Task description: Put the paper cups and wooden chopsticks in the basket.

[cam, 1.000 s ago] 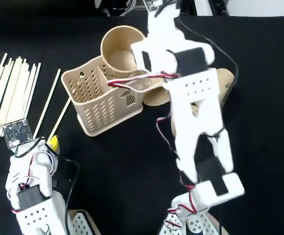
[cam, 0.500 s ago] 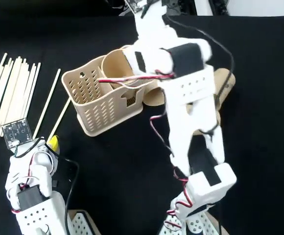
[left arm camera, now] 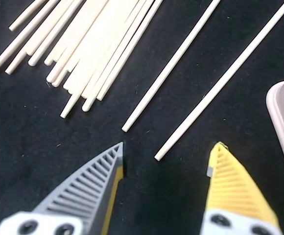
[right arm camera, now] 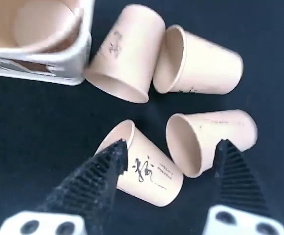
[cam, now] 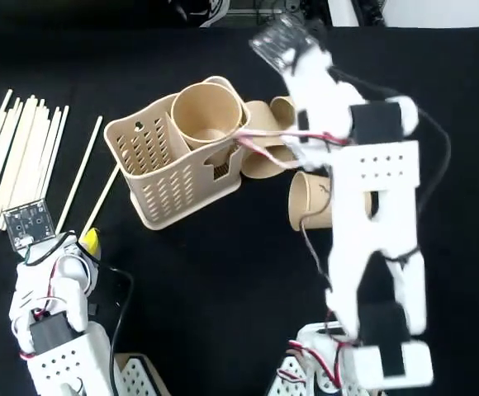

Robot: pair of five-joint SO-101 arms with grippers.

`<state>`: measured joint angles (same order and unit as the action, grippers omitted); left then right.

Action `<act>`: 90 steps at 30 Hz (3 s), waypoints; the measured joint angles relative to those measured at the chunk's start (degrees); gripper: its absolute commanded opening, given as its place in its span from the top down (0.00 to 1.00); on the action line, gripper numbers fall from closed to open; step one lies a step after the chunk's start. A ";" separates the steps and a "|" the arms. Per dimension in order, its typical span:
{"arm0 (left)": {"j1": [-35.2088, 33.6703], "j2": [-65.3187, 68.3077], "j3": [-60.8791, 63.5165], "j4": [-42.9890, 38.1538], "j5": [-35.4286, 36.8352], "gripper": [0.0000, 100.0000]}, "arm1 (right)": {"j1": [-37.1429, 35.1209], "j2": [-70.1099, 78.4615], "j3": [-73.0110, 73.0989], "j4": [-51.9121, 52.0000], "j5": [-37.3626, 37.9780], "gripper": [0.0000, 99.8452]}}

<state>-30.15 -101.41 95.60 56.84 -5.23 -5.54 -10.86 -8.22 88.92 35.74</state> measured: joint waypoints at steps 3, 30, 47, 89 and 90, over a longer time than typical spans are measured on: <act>0.00 0.00 0.00 0.00 0.00 0.72 | 1.67 -4.40 15.56 -9.23 2.11 0.71; 3.69 0.00 0.35 0.00 -3.87 0.72 | 12.84 -27.78 67.96 -55.21 9.93 0.99; 3.69 0.00 0.35 0.00 -3.87 0.72 | 0.97 -36.31 25.14 -14.68 -19.69 0.99; 3.69 0.00 0.62 -1.14 -3.87 0.72 | -13.01 23.30 -52.92 10.37 -15.56 0.74; 3.69 0.00 0.62 -1.14 -3.87 0.72 | -12.13 20.66 -50.11 10.37 -13.54 0.74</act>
<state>-26.46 -101.41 96.22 55.69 -9.10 -17.67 9.80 -58.33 99.30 22.20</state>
